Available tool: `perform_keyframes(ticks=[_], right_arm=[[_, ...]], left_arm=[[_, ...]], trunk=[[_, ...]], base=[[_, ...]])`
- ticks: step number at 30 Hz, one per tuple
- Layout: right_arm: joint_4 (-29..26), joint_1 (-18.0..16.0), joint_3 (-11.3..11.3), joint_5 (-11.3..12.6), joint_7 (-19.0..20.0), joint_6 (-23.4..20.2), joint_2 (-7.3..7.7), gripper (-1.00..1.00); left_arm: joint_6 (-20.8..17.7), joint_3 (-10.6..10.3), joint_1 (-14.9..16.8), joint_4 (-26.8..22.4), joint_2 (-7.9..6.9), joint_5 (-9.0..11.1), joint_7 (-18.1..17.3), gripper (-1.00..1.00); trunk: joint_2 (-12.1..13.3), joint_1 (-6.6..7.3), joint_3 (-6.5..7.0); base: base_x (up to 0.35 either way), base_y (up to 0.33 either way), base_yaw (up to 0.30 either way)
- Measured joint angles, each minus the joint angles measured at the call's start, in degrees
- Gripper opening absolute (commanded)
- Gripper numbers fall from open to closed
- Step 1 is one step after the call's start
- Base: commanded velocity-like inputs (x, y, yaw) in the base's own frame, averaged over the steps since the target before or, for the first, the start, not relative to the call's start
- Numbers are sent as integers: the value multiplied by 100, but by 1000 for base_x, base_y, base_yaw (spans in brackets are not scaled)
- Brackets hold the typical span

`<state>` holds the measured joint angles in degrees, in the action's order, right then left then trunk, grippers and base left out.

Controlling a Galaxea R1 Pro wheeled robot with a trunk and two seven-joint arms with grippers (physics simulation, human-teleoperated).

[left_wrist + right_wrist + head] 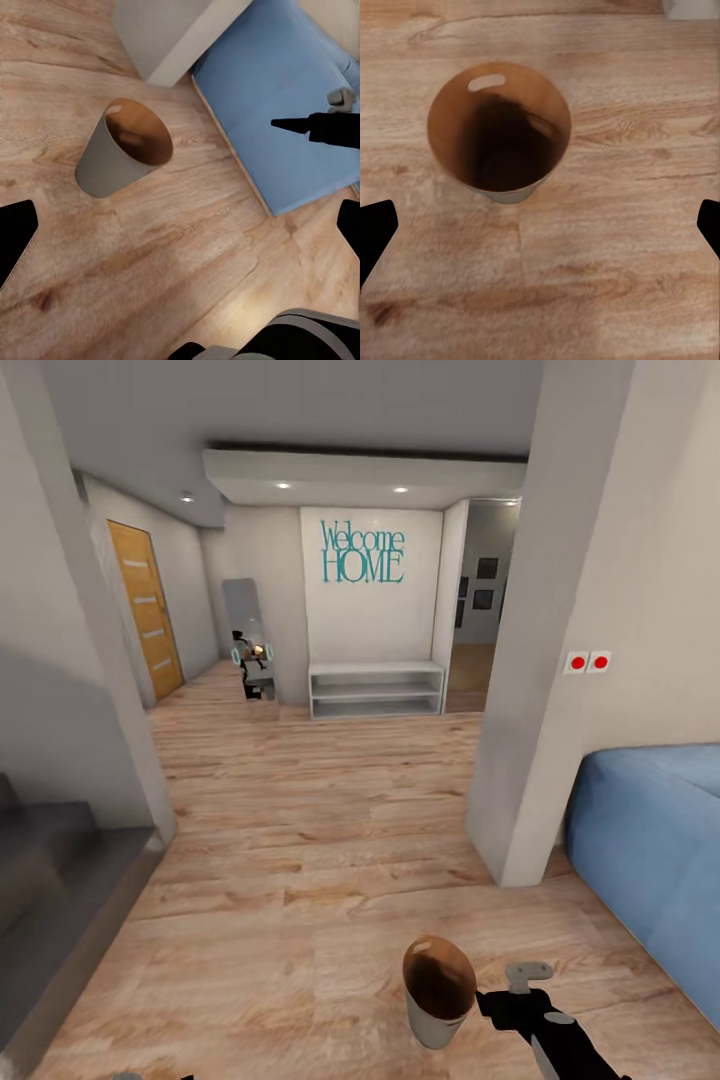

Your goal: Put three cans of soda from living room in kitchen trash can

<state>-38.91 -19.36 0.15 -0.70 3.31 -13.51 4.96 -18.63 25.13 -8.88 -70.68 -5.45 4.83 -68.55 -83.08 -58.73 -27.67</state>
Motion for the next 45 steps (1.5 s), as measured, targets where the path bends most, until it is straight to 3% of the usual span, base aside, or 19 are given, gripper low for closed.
perform_keyframes(ticks=[8, 21, 45], right_arm=[[14, -7, 1, 0, -6, 6, -3, 100], [22, -7, -1, 0, -6, 6, -4, 100], [48, -7, 0, 0, -6, 15, -4, 100]], left_arm=[[-6, 8, 0, -4, -3, 3, -7, 100], [-1, 26, 0, 1, -9, -11, -698, 100], [0, 27, 0, 2, -9, -18, -738, 100]], trunk=[[0, 0, 0], [0, 0, 0], [0, 0, 0]], base=[[223, 0, 0], [131, 0, 0], [165, 0, 0]])
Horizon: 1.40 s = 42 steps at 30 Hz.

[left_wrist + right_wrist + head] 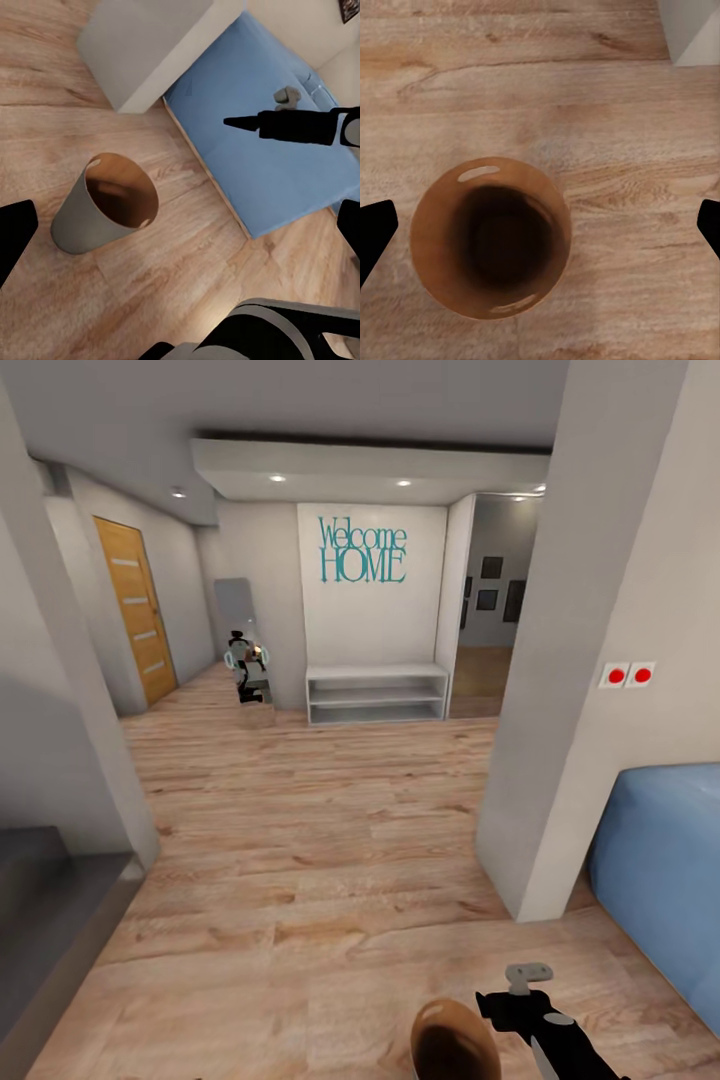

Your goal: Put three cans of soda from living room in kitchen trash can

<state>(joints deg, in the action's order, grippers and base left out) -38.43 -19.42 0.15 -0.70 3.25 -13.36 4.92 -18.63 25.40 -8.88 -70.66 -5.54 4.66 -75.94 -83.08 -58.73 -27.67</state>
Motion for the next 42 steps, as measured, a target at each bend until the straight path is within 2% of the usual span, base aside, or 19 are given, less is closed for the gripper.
perform_keyframes(ticks=[7, 12, 20, 31, 42], right_arm=[[62, 0, 0, 0, 0, 16, 0, 100], [79, 0, -5, 0, 0, 257, 0, 100], [83, 0, -6, 0, 0, 307, 0, 100], [89, 0, -6, 0, 0, 316, 0, 100], [97, 0, -6, 0, 0, 316, 4, 100]], left_arm=[[0, 5, 0, 0, 0, 0, 0, 100], [0, 8, 0, 0, 0, 0, 0, 100], [0, 16, 0, 0, 0, 0, 0, 100], [0, 17, 0, 0, 0, 0, -8, 100], [0, 18, 0, 0, 0, 0, -9, 100]], trunk=[[0, 0, 0], [0, 0, 0], [0, 0, 0], [-440, -241, -205], [-881, -483, -484]], base=[[143, 0, 0], [22, 0, 0], [3, 0, 0], [0, 0, 0], [0, 0, 0]])
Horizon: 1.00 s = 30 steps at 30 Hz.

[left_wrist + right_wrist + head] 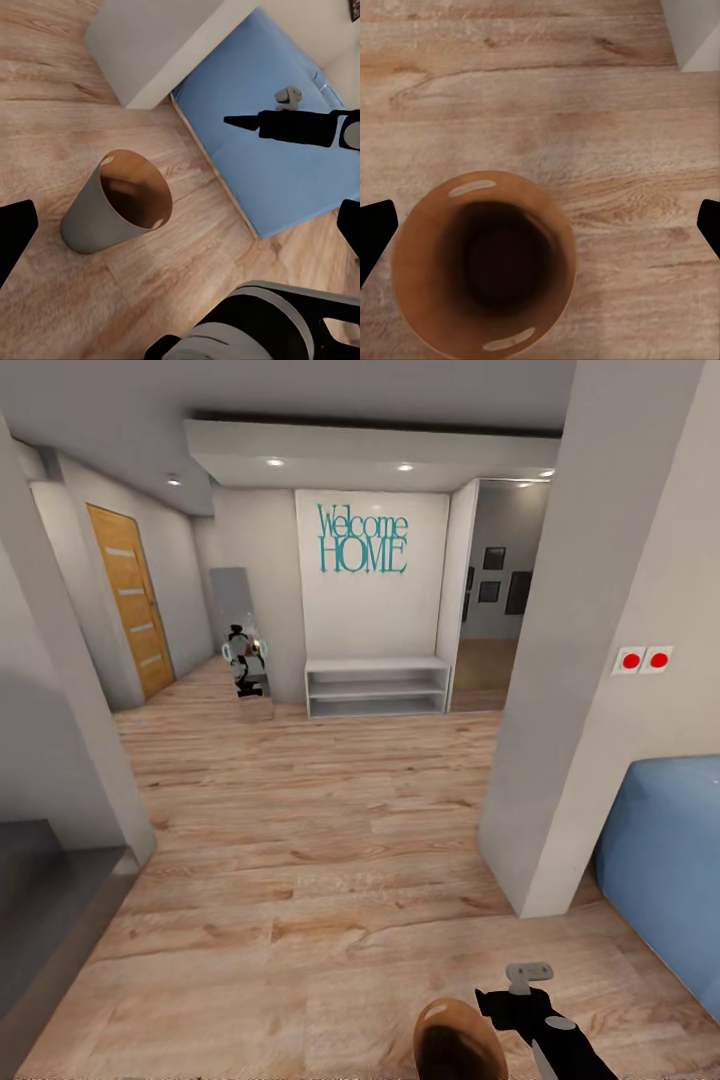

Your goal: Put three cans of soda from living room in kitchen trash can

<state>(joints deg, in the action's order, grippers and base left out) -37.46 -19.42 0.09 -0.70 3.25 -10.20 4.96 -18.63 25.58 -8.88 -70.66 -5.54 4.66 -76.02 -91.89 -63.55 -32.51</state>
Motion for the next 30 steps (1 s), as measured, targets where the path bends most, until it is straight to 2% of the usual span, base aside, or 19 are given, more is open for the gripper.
perform_keyframes(ticks=[30], right_arm=[[10, 0, 0, 0, 0, 0, 4, 100]], left_arm=[[0, 0, 0, 0, 0, 0, 0, 100]], trunk=[[-1203, -659, -813]], base=[[0, 0, 0]])
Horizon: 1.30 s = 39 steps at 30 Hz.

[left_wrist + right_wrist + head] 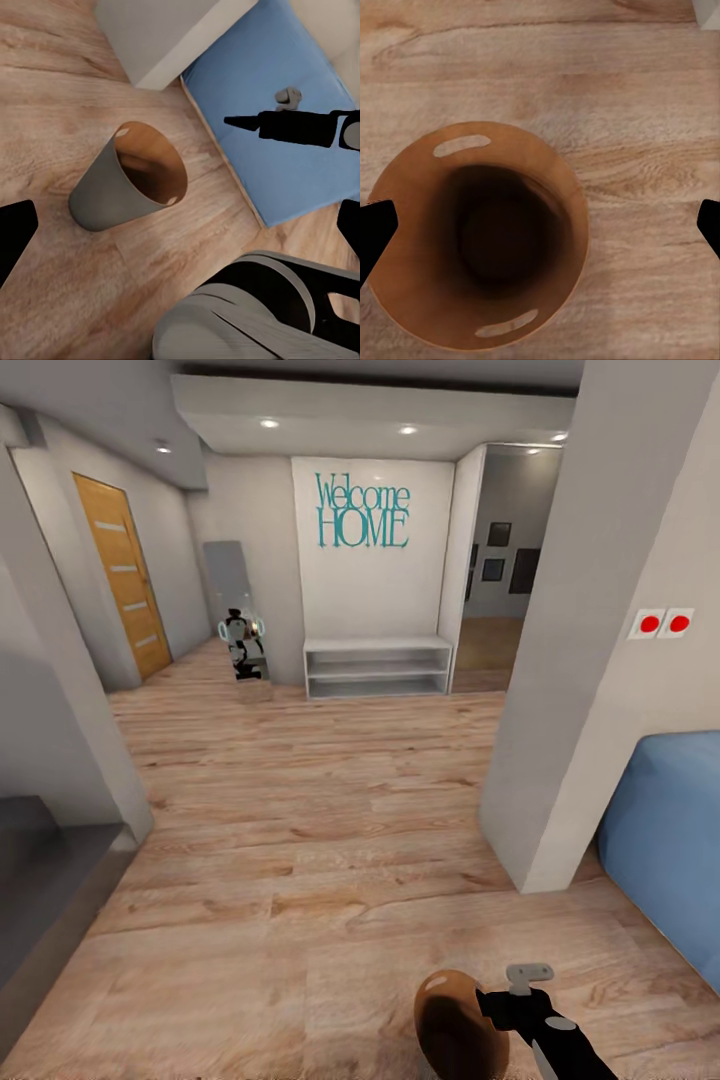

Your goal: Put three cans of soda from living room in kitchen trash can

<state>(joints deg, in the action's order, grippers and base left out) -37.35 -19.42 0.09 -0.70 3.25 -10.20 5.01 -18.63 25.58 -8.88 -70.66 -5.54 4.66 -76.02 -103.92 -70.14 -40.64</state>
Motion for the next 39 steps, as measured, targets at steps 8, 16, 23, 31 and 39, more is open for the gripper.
perform_keyframes(ticks=[8, 16, 23, 31, 39], right_arm=[[0, 0, 0, 0, 0, 0, 0, 100], [0, 0, 0, 0, 0, 0, 0, 100], [0, 0, 0, 0, 0, 0, 0, 100], [0, 0, 0, 0, 0, 0, 0, 100], [0, 0, 0, 0, 0, 0, 0, 100]], left_arm=[[0, 0, 0, 0, 0, 0, 0, 100], [0, 0, 0, 0, 0, 0, 0, 100], [0, 0, 0, 0, 0, 0, 0, 100], [0, 0, 0, 0, 0, 0, -3, 100], [0, 0, 0, 0, 0, 0, -7, 100]], trunk=[[-321, -176, -217], [-642, -351, -434], [-922, -505, -625], [-1243, -681, -842], [-1564, -857, -1059]], base=[[0, 0, 0], [0, 0, 0], [0, 0, 0], [0, 0, 0], [0, 0, 0]])
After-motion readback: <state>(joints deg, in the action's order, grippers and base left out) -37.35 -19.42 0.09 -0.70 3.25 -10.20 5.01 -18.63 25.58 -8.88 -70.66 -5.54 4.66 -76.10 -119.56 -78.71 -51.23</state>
